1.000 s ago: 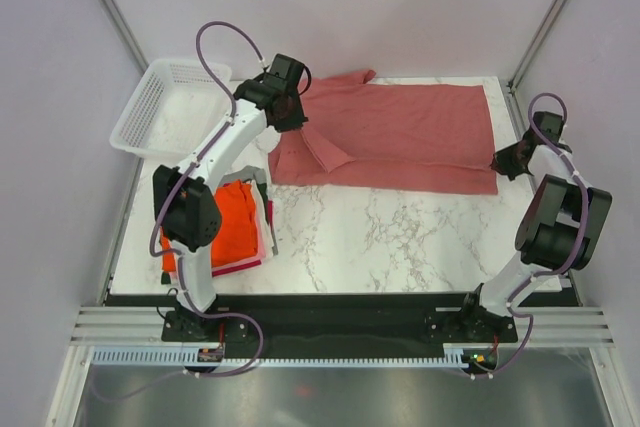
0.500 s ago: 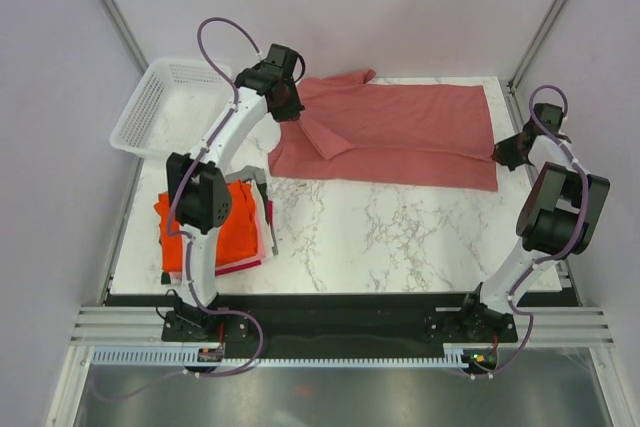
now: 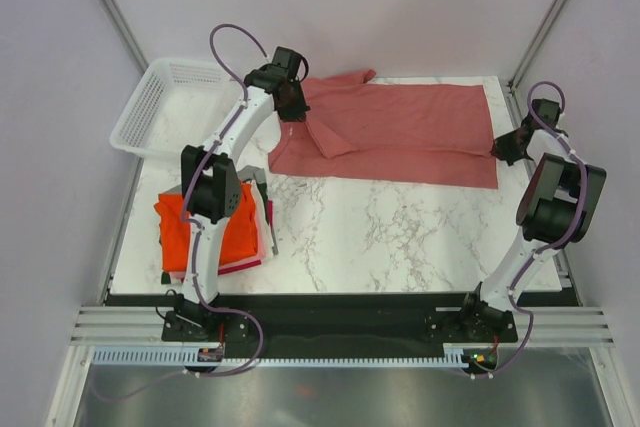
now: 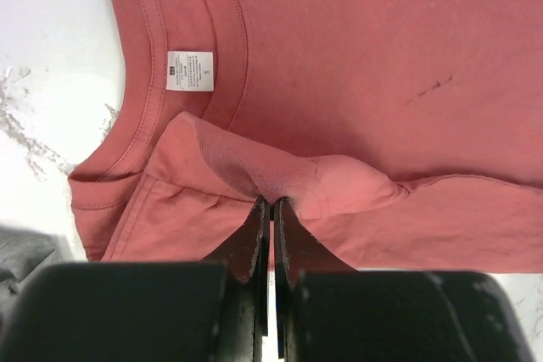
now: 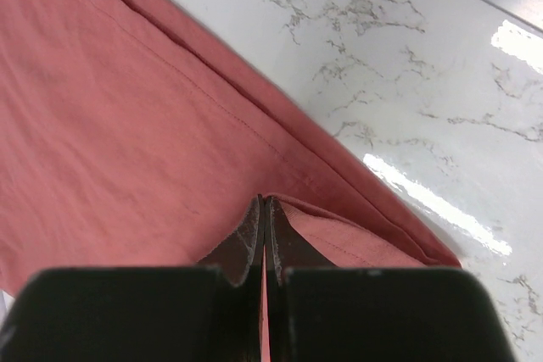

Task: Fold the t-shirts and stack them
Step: Fold the tshirt

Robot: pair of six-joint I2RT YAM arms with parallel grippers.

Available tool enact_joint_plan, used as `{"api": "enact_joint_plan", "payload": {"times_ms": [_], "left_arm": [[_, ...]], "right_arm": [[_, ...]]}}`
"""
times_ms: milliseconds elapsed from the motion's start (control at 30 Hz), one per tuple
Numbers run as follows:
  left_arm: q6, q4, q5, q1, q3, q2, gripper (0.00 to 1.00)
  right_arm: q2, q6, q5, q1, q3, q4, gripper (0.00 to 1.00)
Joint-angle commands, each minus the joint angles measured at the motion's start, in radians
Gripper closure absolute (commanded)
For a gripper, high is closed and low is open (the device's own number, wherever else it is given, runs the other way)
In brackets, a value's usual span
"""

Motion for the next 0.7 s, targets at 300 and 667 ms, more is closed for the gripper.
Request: {"api": "enact_joint_plan", "payload": {"times_ms": [300, 667], "left_arm": [[0.030, 0.108, 0.145, 0.074, 0.048, 0.089, 0.98], [0.097, 0.145, 0.152, 0.077, -0.086, -0.070, 0.28]], "right_arm": [[0.080, -0.001, 0.001, 0.000, 0.082, 0.046, 0.93], [-0.132, -0.040, 0.045, 0.005, -0.099, 0.115, 0.31]]}}
